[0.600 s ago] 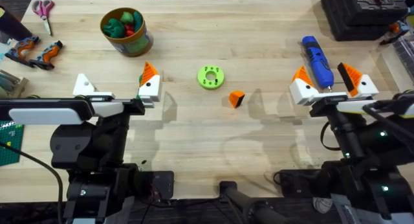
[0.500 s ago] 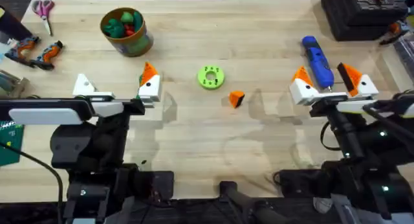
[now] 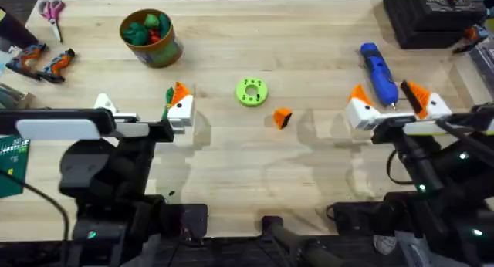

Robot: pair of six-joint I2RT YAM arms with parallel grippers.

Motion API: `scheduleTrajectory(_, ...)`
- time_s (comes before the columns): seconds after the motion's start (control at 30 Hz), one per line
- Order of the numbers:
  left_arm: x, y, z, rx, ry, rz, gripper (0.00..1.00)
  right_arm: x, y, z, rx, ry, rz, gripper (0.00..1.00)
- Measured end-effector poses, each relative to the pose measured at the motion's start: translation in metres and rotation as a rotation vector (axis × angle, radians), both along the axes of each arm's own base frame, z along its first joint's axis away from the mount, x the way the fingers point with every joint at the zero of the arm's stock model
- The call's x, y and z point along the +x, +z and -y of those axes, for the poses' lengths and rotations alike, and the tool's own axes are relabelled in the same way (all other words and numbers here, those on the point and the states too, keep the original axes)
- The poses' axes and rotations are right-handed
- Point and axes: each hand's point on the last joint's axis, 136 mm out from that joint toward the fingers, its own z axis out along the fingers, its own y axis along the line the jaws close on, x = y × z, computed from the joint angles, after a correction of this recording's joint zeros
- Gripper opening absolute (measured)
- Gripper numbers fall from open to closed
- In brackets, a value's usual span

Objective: Pick up the gripper from the table and insert it into the empty holder that is missing its gripper. Then pick up a screw, insert it into the mounting hole, and use the screwdriver to tighten it. Finally, clean up the table by picking up the vegetable and placing it into the bucket.

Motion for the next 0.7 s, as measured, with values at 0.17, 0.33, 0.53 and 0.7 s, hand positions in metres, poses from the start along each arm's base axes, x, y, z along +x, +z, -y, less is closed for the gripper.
scheduleTrajectory(0.17,-0.013,0.019,0.0,0.016,-0.001,-0.092,0.986,-0.014,-0.015,0.0,-0.001,0.001,-0.187,0.993)
scheduleTrajectory(0.33,-0.02,0.048,-0.001,0.045,-0.007,-0.255,0.985,-0.017,0.019,0.0,-0.001,0.001,-0.272,0.993)
scheduleTrajectory(0.53,-0.014,0.069,-0.001,0.054,-0.014,-0.502,0.986,-0.01,0.054,-0.001,0.0,0.004,-0.433,0.993)
scheduleTrajectory(0.7,-0.005,0.082,-0.001,0.053,-0.02,-0.718,0.986,-0.004,0.074,-0.001,0.0,0.004,-0.571,0.993)
